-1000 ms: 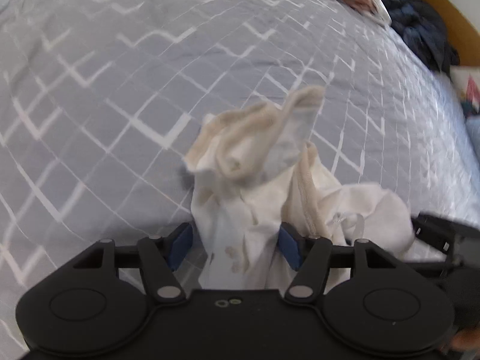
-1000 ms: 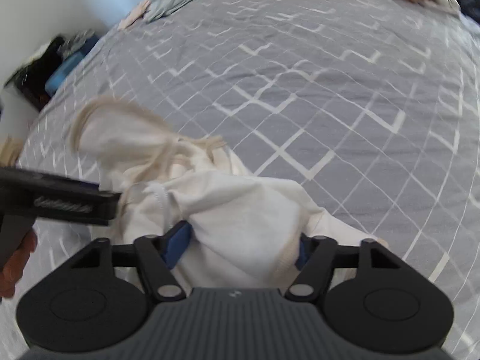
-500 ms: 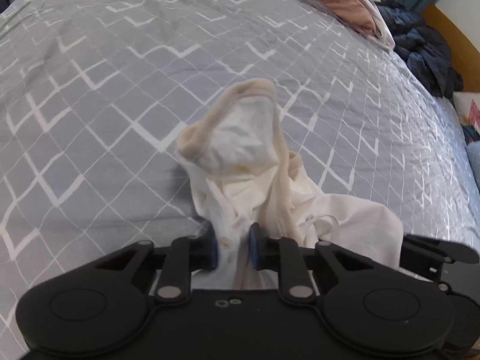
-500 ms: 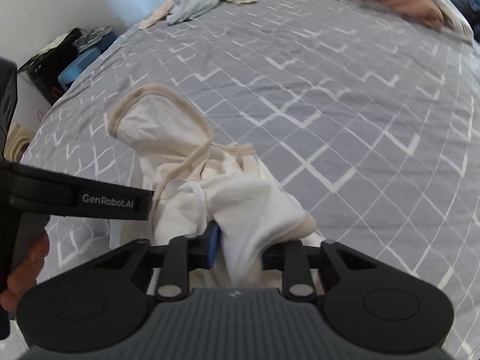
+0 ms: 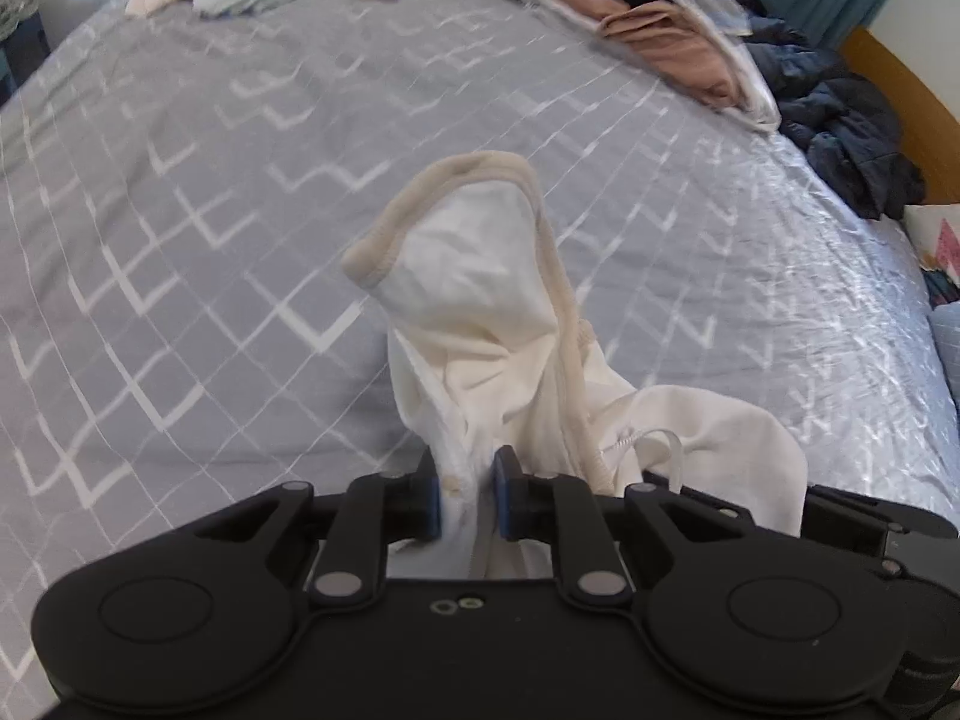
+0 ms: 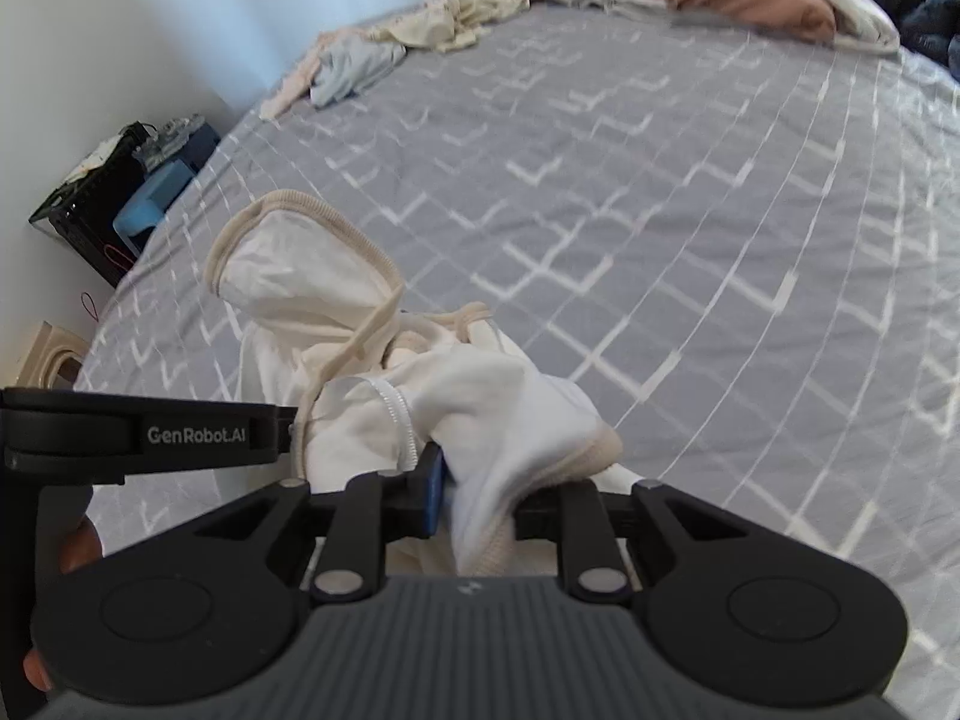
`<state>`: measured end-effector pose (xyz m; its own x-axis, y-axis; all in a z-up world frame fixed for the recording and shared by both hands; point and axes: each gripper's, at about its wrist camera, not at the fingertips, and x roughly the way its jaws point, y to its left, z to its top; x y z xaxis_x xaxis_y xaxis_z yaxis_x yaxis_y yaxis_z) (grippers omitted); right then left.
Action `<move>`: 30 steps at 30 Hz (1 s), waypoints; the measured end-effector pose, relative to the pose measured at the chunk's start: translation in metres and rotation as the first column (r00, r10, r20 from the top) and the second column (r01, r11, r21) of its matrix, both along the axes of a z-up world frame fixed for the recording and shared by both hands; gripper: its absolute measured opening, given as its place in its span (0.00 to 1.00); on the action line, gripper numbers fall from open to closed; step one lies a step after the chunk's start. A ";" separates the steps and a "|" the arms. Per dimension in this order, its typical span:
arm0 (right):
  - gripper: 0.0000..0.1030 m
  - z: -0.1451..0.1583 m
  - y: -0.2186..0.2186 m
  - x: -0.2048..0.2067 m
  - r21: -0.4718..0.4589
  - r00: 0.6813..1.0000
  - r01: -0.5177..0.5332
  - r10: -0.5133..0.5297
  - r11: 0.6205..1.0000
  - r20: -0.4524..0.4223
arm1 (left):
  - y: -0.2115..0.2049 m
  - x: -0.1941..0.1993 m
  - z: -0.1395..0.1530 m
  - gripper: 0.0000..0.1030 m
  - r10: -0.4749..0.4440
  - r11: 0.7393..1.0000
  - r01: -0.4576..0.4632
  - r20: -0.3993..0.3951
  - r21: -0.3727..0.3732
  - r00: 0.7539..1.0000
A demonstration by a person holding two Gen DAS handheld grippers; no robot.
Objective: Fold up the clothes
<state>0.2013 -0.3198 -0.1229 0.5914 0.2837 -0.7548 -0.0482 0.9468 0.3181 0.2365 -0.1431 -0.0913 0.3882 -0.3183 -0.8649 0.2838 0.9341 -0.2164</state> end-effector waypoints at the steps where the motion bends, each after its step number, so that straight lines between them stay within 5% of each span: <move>1: 0.21 0.010 -0.005 -0.004 -0.006 1.000 0.001 -0.001 1.000 0.011 | -0.008 -0.004 0.011 0.14 -0.007 1.000 0.007 0.013 0.000 1.000; 7: 0.21 0.059 -0.059 -0.024 -0.052 0.998 0.032 -0.029 0.998 0.052 | -0.077 -0.021 0.052 0.14 -0.053 0.998 0.054 0.048 -0.019 0.997; 13: 0.21 0.068 -0.131 -0.042 -0.117 0.995 0.086 -0.079 0.989 0.060 | -0.166 -0.040 0.039 0.14 -0.080 0.994 0.081 0.023 -0.068 0.997; 20: 0.21 0.019 -0.210 -0.066 -0.148 0.991 0.134 -0.133 0.980 0.014 | -0.251 -0.076 -0.032 0.14 -0.113 0.993 0.112 -0.024 -0.040 0.993; 27: 0.21 -0.048 -0.233 -0.092 -0.144 0.984 0.159 -0.168 0.977 -0.052 | -0.275 -0.104 -0.100 0.14 -0.132 0.990 0.135 -0.069 0.040 0.989; 30: 0.25 -0.061 -0.234 -0.101 -0.124 0.981 0.184 -0.190 0.975 -0.043 | -0.276 -0.108 -0.106 0.25 -0.132 0.989 0.134 -0.047 0.067 0.990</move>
